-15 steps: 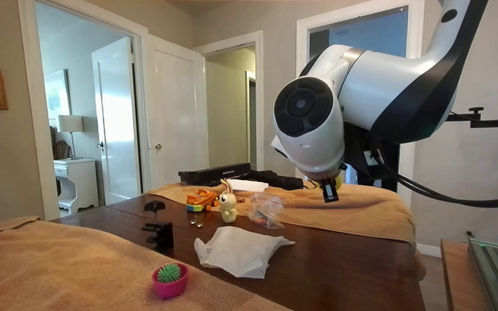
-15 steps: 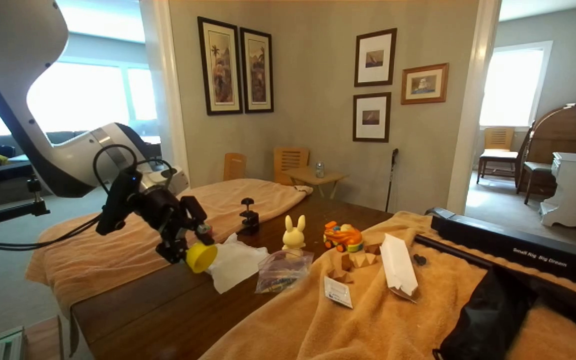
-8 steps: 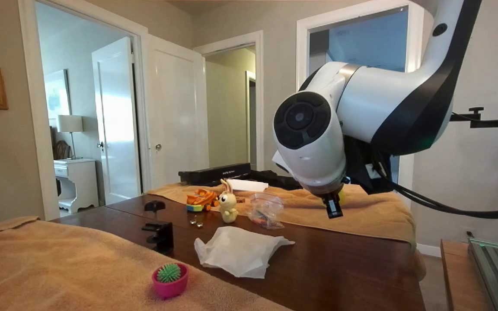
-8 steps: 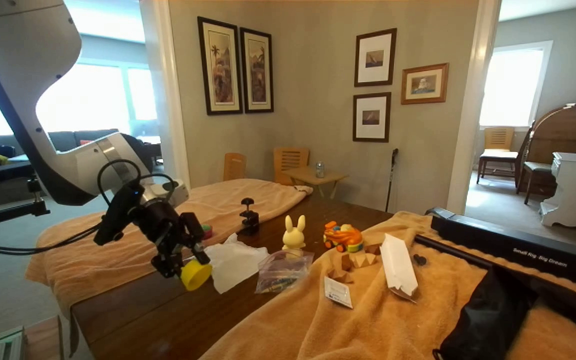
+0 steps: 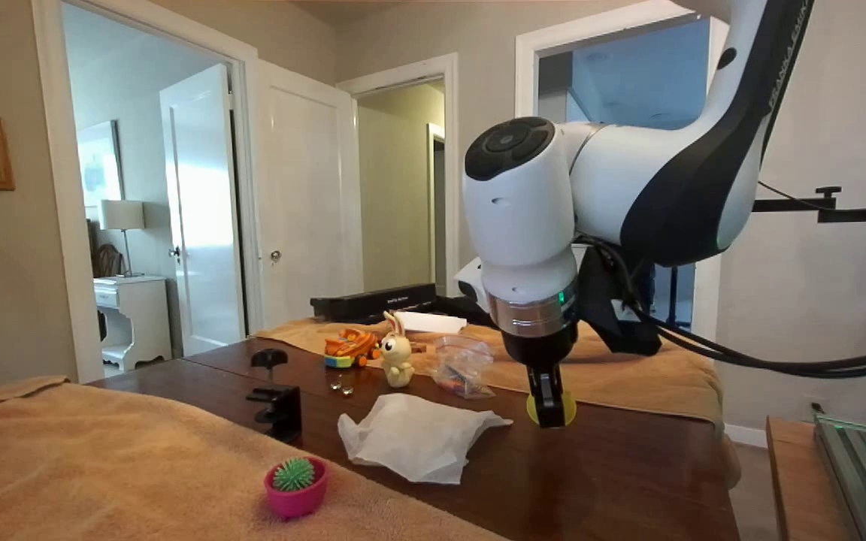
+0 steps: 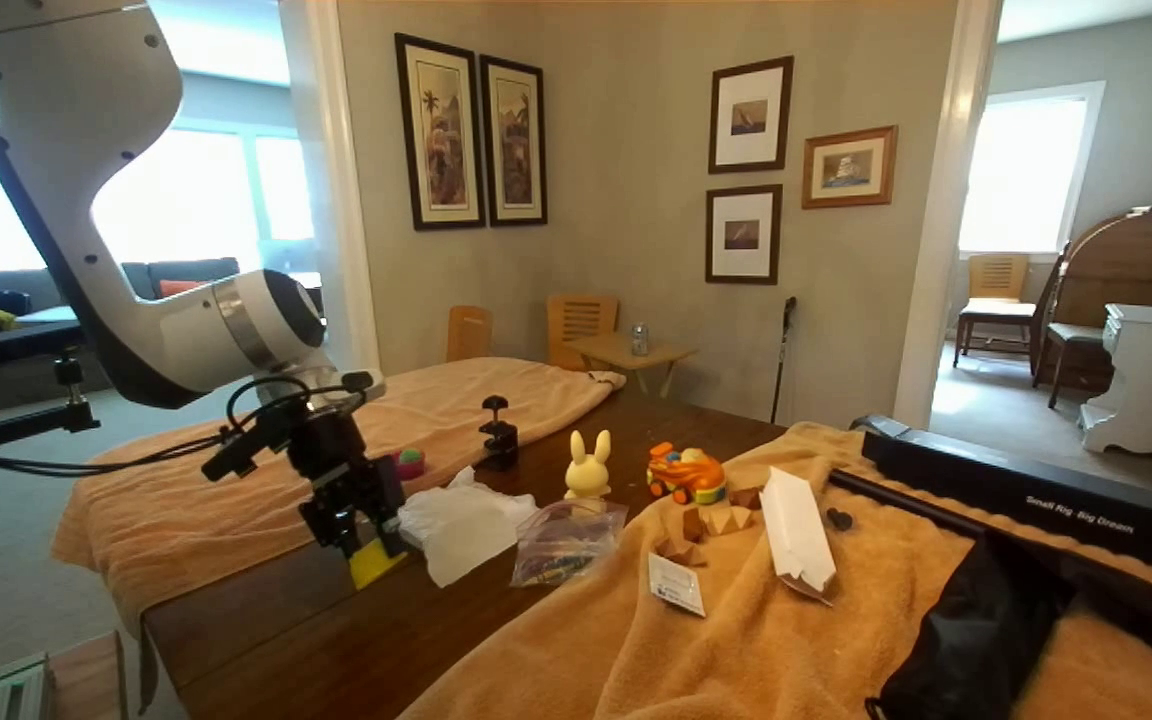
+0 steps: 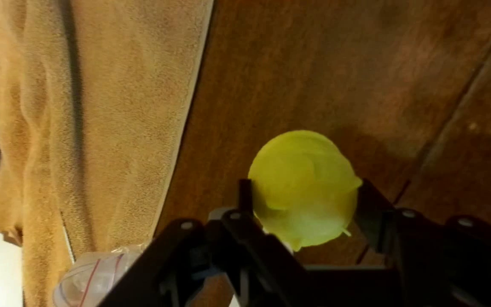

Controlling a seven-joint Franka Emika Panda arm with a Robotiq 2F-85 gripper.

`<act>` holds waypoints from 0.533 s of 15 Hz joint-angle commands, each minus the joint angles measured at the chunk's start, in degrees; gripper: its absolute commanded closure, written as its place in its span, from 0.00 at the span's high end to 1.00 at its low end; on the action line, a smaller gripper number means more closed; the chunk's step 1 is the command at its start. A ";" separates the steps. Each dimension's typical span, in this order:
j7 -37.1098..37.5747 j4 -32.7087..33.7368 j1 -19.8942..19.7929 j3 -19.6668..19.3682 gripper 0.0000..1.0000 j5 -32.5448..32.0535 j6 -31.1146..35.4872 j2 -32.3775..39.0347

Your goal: Place the yellow bowl upright.

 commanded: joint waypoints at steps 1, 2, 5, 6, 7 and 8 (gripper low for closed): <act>-3.52 -0.18 -0.42 -0.65 0.35 4.91 3.13 0.66; -3.98 -0.31 -0.43 -0.78 0.35 5.68 3.76 0.70; -6.31 -1.15 -1.06 -1.24 0.35 10.83 9.13 0.49; -5.66 -0.92 -0.72 -1.46 0.35 11.37 8.75 0.54; -4.62 -0.50 0.05 -1.57 0.35 9.93 6.34 0.14; -3.22 0.08 0.72 -1.69 0.35 7.31 3.61 0.53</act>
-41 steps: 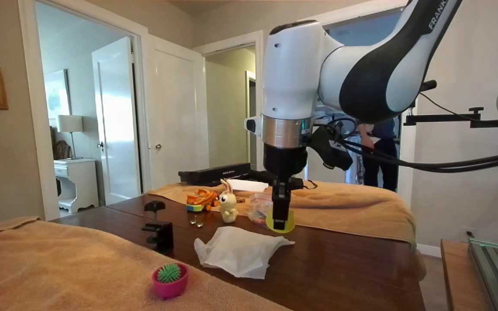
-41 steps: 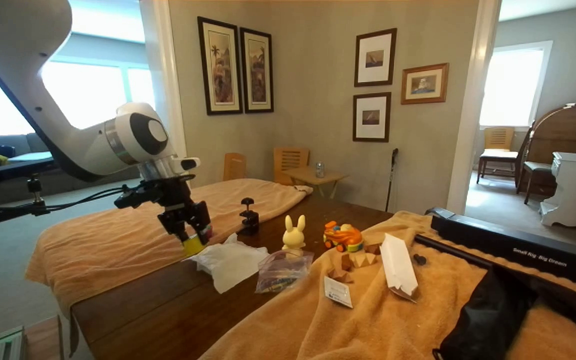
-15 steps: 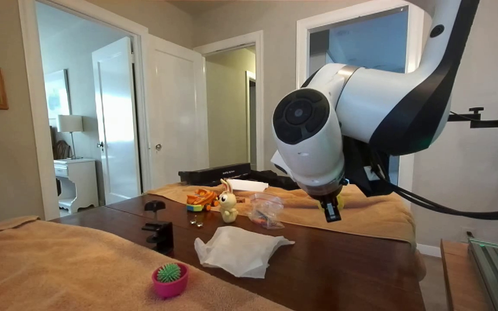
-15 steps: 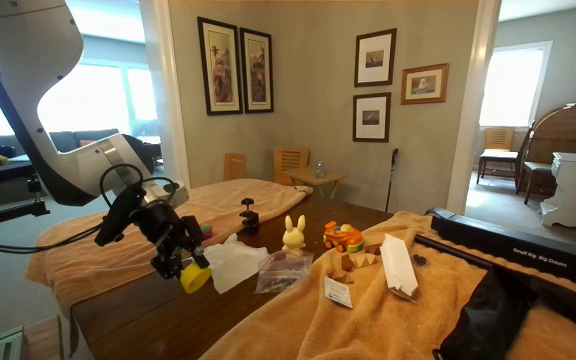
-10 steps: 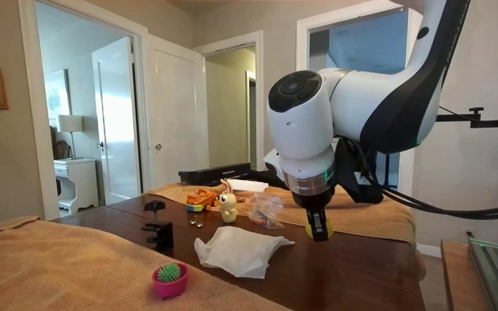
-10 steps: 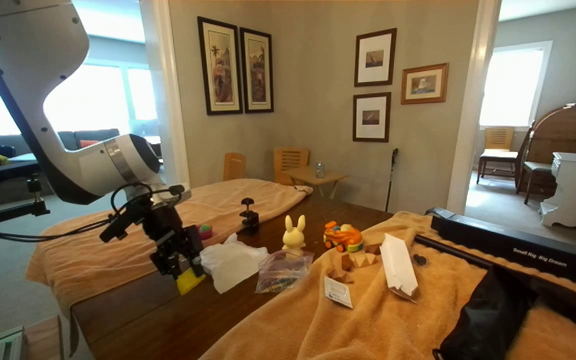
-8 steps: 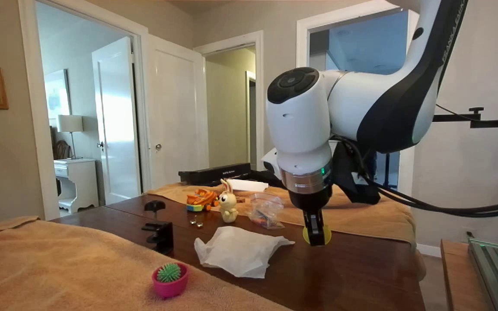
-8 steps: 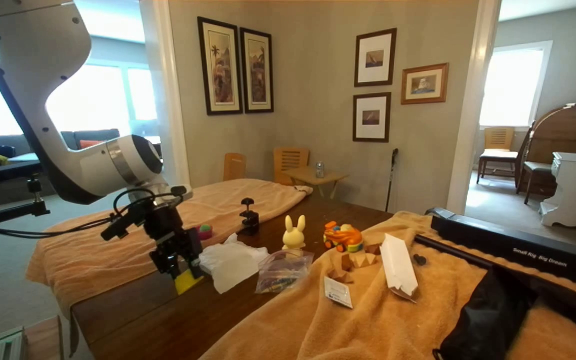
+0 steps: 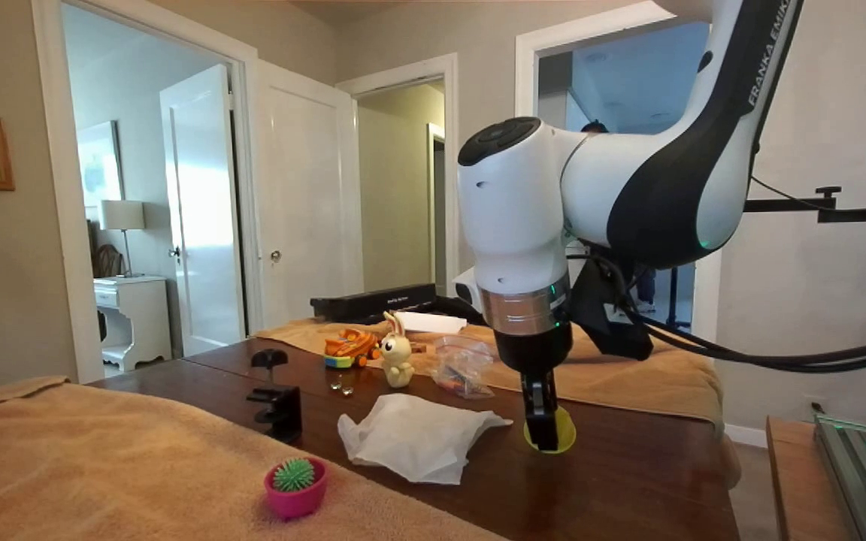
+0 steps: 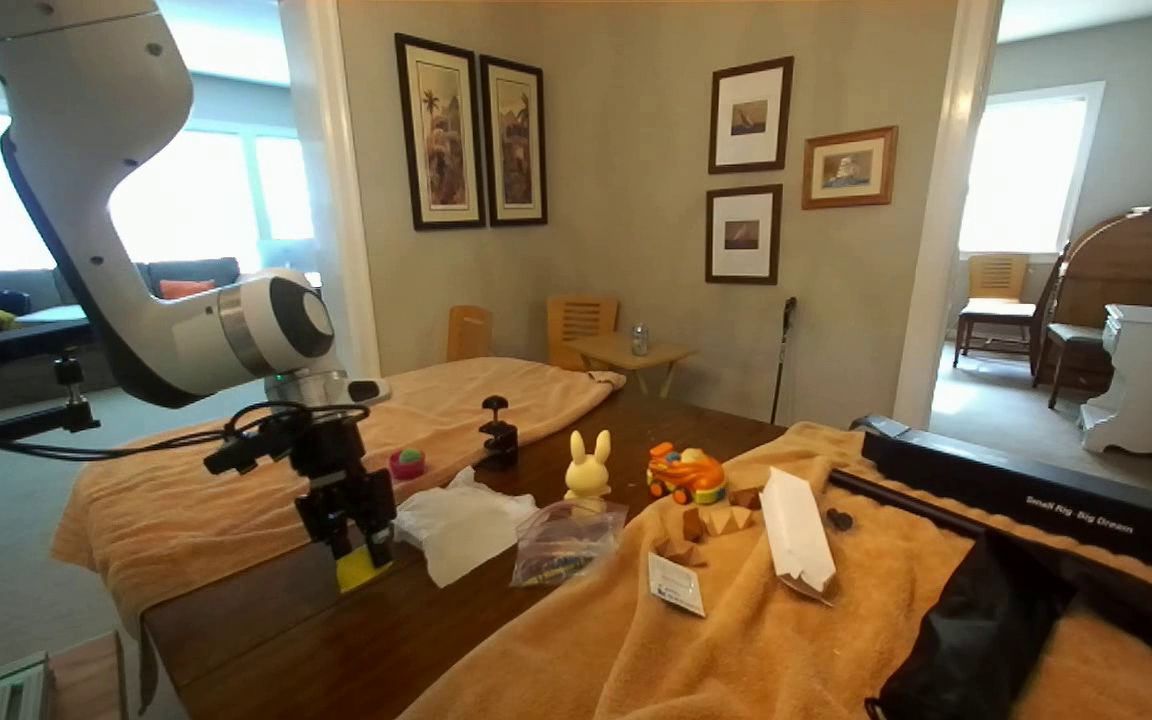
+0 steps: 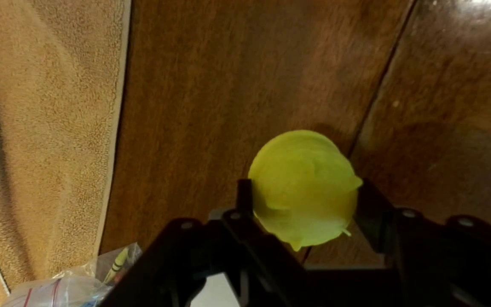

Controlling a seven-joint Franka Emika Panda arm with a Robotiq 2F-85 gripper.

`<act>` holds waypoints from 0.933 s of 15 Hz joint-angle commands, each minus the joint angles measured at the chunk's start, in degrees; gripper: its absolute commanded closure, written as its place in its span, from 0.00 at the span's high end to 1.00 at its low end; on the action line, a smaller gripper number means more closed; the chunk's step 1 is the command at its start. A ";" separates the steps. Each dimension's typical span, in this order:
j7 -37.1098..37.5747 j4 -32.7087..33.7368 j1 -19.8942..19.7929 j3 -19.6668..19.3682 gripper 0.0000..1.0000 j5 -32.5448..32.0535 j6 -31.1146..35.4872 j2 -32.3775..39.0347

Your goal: Place the yellow bowl upright.

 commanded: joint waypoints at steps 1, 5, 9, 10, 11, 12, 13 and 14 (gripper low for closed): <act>0.80 0.68 1.35 -0.36 0.35 -2.40 -5.26 0.01; 1.67 1.36 2.67 0.31 0.35 -7.58 -13.23 1.54; 2.57 2.24 4.14 1.15 0.35 -13.44 -23.88 2.62; 2.88 2.62 4.47 1.40 0.35 -14.44 -27.04 2.99; 3.49 3.02 4.79 1.68 0.35 -15.68 -30.00 3.44; 4.27 3.41 4.95 1.86 0.35 -16.70 -32.04 3.87; 5.28 3.80 5.02 1.98 0.35 -17.74 -33.46 4.30; 6.92 4.31 5.10 2.06 0.35 -18.99 -34.59 4.81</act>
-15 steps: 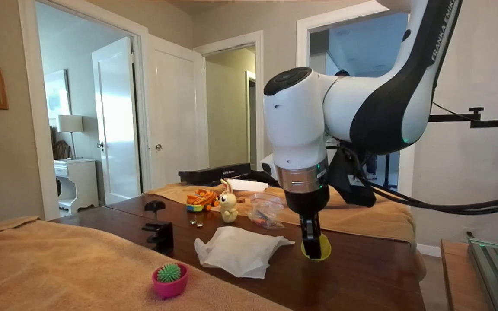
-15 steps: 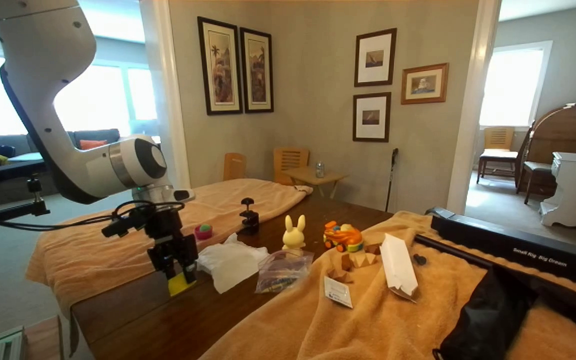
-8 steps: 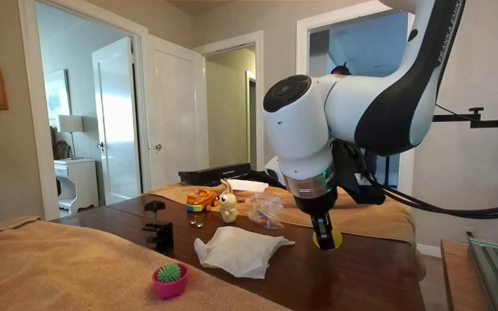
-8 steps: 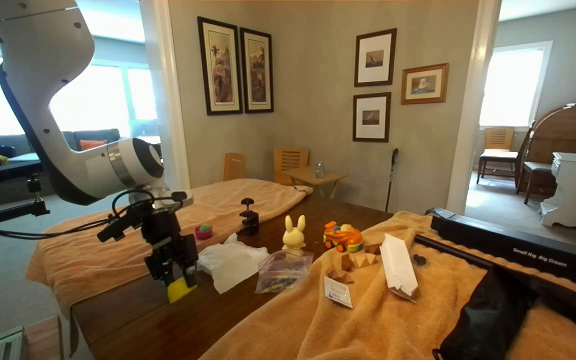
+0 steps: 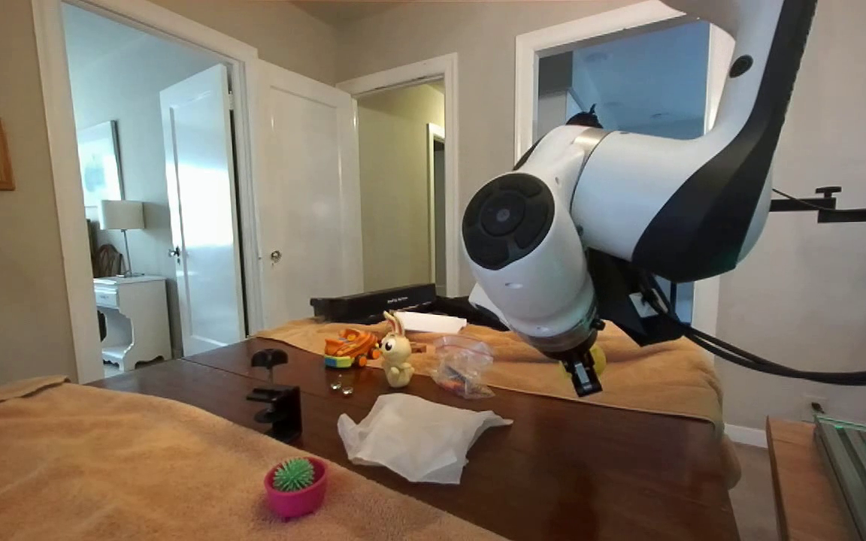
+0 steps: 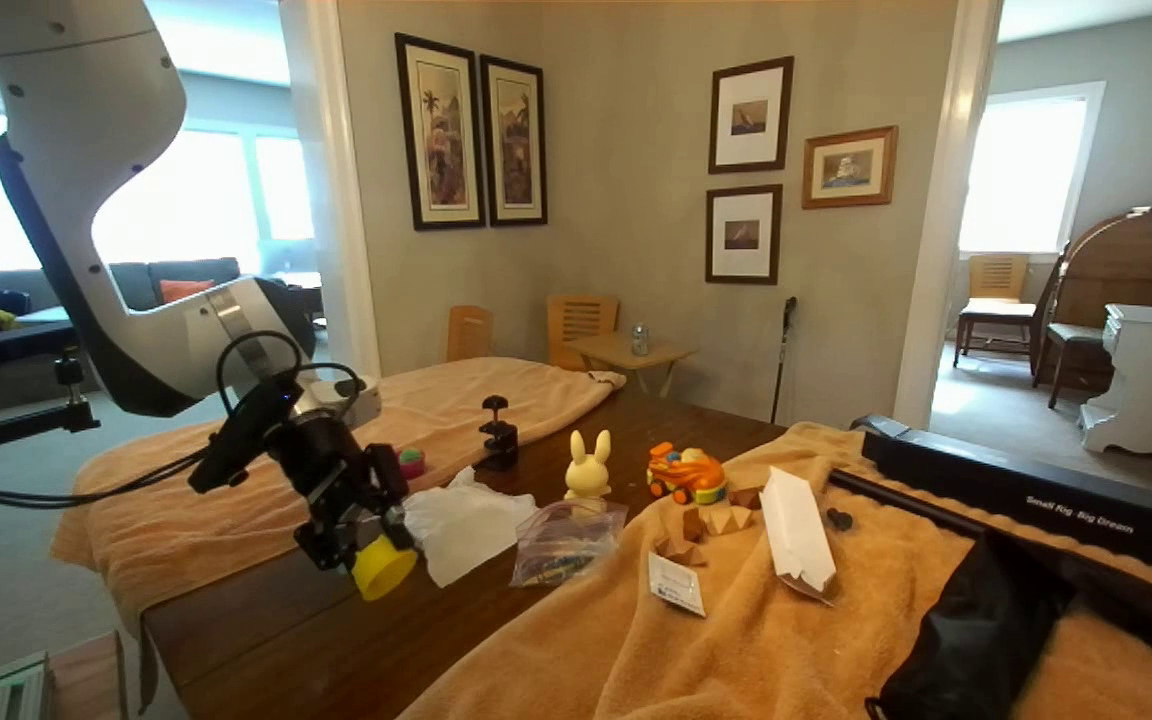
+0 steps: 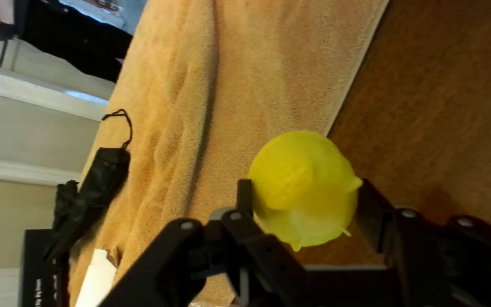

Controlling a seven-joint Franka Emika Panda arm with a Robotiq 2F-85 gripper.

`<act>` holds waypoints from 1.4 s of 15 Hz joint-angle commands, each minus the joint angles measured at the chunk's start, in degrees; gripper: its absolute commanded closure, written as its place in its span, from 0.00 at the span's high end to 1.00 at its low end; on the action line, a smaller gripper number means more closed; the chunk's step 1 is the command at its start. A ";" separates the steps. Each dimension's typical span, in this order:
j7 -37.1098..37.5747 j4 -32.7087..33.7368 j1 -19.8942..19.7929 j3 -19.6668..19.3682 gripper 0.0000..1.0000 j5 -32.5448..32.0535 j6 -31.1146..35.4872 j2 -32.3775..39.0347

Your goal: Place the yellow bowl upright.

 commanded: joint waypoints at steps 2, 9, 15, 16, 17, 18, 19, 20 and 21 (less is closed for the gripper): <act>7.05 3.42 0.86 0.49 0.35 -6.88 -7.00 4.03; 10.03 4.87 -1.71 0.45 0.35 -7.66 -1.95 6.12; 4.09 1.99 -5.10 0.40 0.35 -4.26 19.87 0.45; 3.12 1.71 -5.61 0.19 0.35 -3.71 23.51 -0.06; 1.82 1.32 -6.00 0.06 0.35 -2.75 27.01 -0.82; 0.26 0.85 -6.41 -0.14 0.35 -1.27 30.54 -1.26; -1.31 0.53 -6.77 -0.46 0.35 0.31 34.02 -1.09; -3.47 0.10 -7.16 -0.76 0.35 2.75 37.19 -0.58; -6.17 -0.16 -7.46 -1.03 0.35 5.81 39.72 0.24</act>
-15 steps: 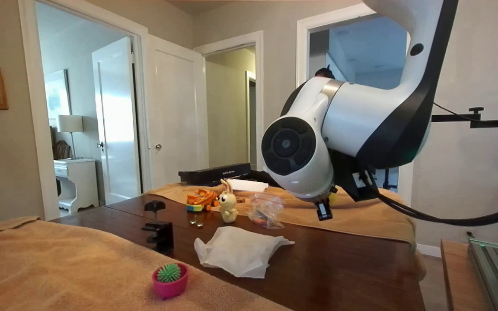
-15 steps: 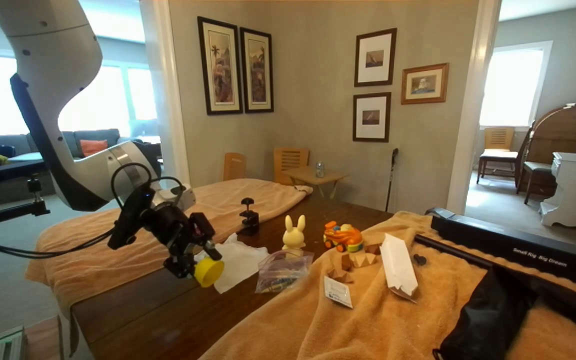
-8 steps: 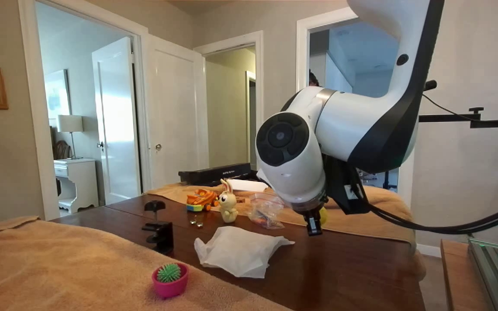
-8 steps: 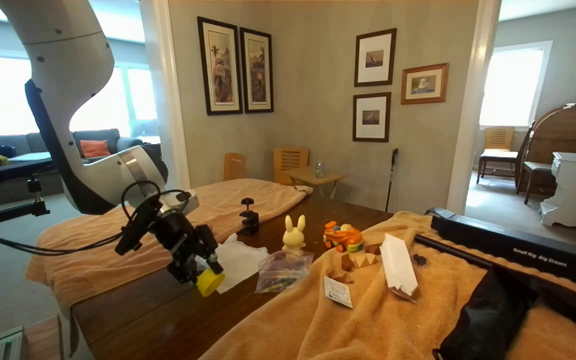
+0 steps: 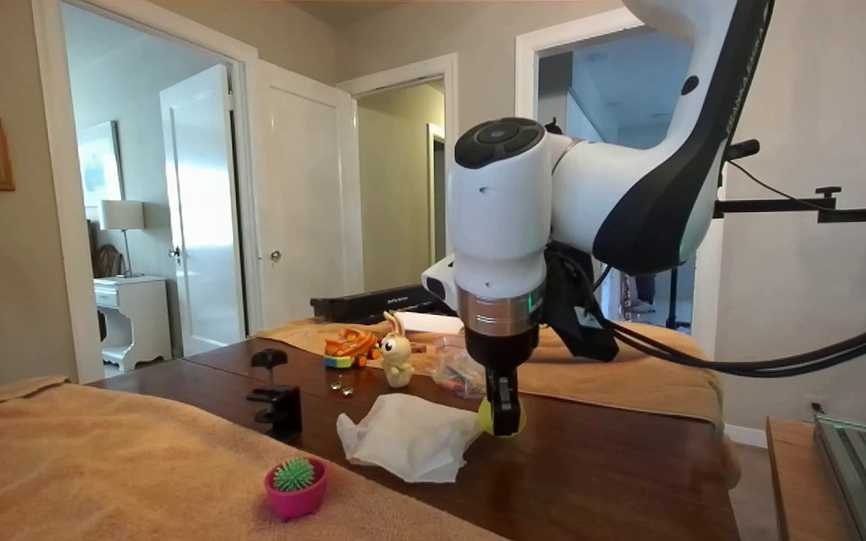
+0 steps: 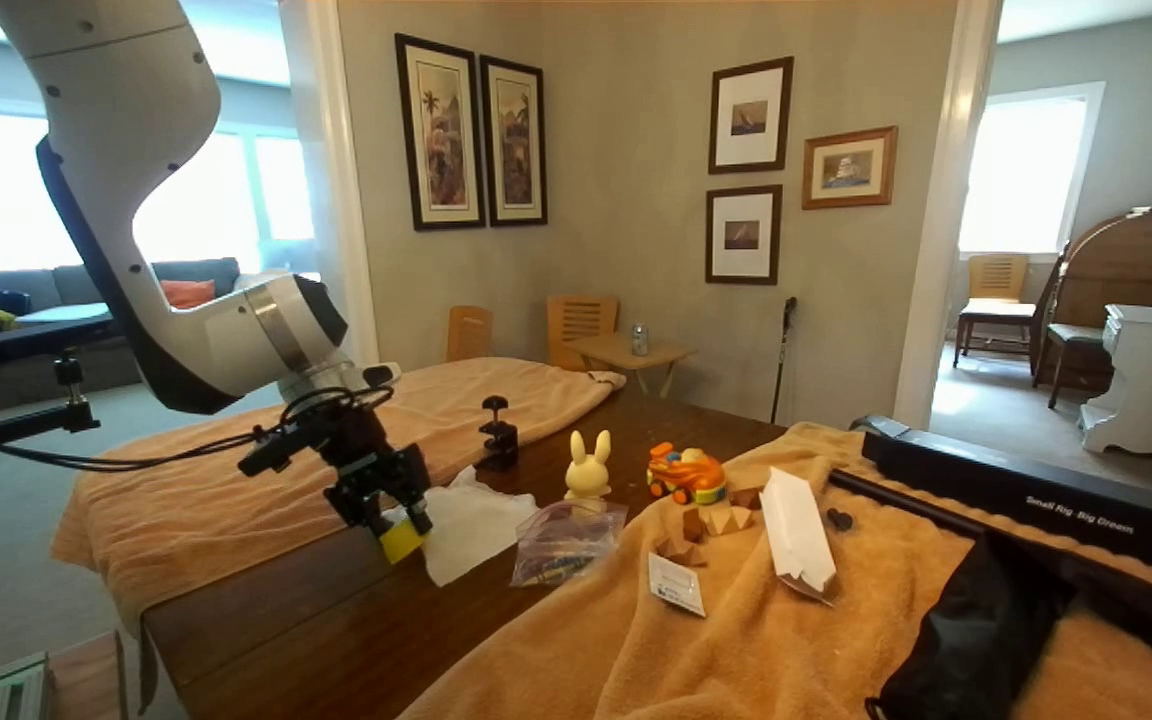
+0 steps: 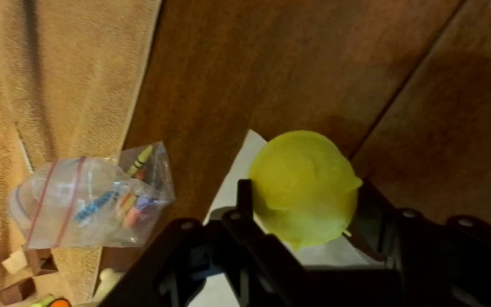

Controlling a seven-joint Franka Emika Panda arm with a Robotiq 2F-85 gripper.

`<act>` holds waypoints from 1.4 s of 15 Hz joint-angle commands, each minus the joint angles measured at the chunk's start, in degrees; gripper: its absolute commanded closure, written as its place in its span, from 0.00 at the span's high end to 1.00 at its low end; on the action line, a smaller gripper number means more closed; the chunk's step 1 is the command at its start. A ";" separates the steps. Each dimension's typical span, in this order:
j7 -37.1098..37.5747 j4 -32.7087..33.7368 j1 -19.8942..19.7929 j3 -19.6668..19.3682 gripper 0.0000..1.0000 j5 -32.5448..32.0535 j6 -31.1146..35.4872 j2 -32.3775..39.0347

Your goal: Place the yellow bowl upright.

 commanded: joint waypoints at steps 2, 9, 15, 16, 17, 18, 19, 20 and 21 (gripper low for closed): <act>-7.68 -2.55 -0.23 -1.54 0.35 7.74 6.53 0.53; -3.58 -1.86 3.25 -2.08 0.35 2.02 1.55 -1.21; -2.58 -0.43 6.34 -0.17 0.35 -6.35 -10.02 -0.90; -2.28 -0.53 6.44 -0.01 0.35 -7.35 -11.16 -0.45; -2.08 -0.57 6.52 0.17 0.35 -8.31 -12.26 -0.15; -1.83 -0.56 6.51 0.25 0.35 -9.28 -13.41 0.18; -1.66 -0.66 6.52 0.35 0.35 -10.21 -14.74 0.32; -1.48 -0.66 6.46 0.31 0.35 -11.20 -16.13 0.74; -1.40 -0.61 6.44 0.35 0.35 -11.94 -17.52 1.07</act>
